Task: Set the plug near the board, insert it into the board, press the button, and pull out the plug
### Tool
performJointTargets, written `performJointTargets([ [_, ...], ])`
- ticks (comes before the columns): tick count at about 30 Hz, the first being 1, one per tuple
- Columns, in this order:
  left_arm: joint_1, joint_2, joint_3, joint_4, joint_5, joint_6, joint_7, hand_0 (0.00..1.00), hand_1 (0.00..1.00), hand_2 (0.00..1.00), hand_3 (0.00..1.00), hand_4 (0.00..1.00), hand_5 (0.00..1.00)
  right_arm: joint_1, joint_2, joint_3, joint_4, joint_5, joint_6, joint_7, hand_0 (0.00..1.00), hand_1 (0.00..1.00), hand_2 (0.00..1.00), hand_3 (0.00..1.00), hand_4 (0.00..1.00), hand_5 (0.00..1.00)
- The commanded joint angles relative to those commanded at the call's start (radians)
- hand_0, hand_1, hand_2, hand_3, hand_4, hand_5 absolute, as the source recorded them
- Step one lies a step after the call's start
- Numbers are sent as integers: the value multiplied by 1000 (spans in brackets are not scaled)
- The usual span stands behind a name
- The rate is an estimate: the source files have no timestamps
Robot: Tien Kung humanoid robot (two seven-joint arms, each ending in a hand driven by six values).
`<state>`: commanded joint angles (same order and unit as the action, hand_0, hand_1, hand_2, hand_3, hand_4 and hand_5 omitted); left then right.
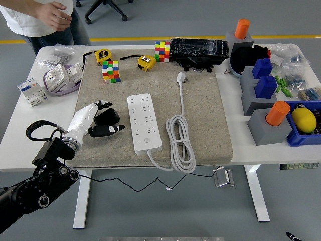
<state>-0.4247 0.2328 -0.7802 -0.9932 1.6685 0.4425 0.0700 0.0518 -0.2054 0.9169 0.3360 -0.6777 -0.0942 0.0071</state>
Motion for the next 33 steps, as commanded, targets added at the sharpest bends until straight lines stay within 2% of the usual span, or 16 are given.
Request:
performJointTargets([
  [4, -13, -5, 9, 18, -8, 8, 4, 596, 615, 597, 665, 998, 257, -1, -1, 3, 0, -4, 0, -1, 611, 641, 652, 552, 937, 498],
  [5, -16, -6, 10, 22, -12, 10, 5, 493, 521, 521, 577, 965, 195, -1, -1, 4, 0, -6, 0, -1, 612, 641, 652, 552, 937, 496],
  [10, -28, -5, 19, 44, -23, 11, 8, 493, 521, 521, 577, 965, 195, -2, 0, 3, 1, -6, 0, -1, 612, 641, 652, 552, 937, 496],
  [11, -29, -4, 20, 47, -28, 14, 4, 439, 466, 510, 557, 915, 153, -2, 0, 4, 2, -6, -1, 0, 611, 641, 651, 552, 936, 496],
  [16, -36, -3, 23, 59, -36, 30, -3, 439, 466, 510, 557, 915, 153, -1, 0, 3, 6, -6, -1, 1, 611, 641, 651, 552, 936, 496],
  [17, -38, -3, 24, 60, -37, 33, -4, 375, 434, 495, 552, 850, 101, -1, 0, 4, 6, -6, -1, 1, 611, 641, 652, 552, 938, 495],
  [22, -48, -3, 29, 67, -21, 42, -1, 375, 434, 495, 552, 850, 101, 0, -1, 5, 6, -6, -3, 3, 611, 641, 652, 552, 938, 495],
  [23, -49, -3, 29, 66, -19, 42, 0, 329, 412, 479, 554, 811, 26, 0, -1, 5, 6, -5, -3, 3, 612, 641, 651, 551, 938, 493],
  [33, -49, 5, 7, 38, -6, -16, 30, 309, 389, 449, 545, 781, 2, -1, 0, 4, 6, -5, -3, 4, 612, 641, 650, 551, 939, 487],
])
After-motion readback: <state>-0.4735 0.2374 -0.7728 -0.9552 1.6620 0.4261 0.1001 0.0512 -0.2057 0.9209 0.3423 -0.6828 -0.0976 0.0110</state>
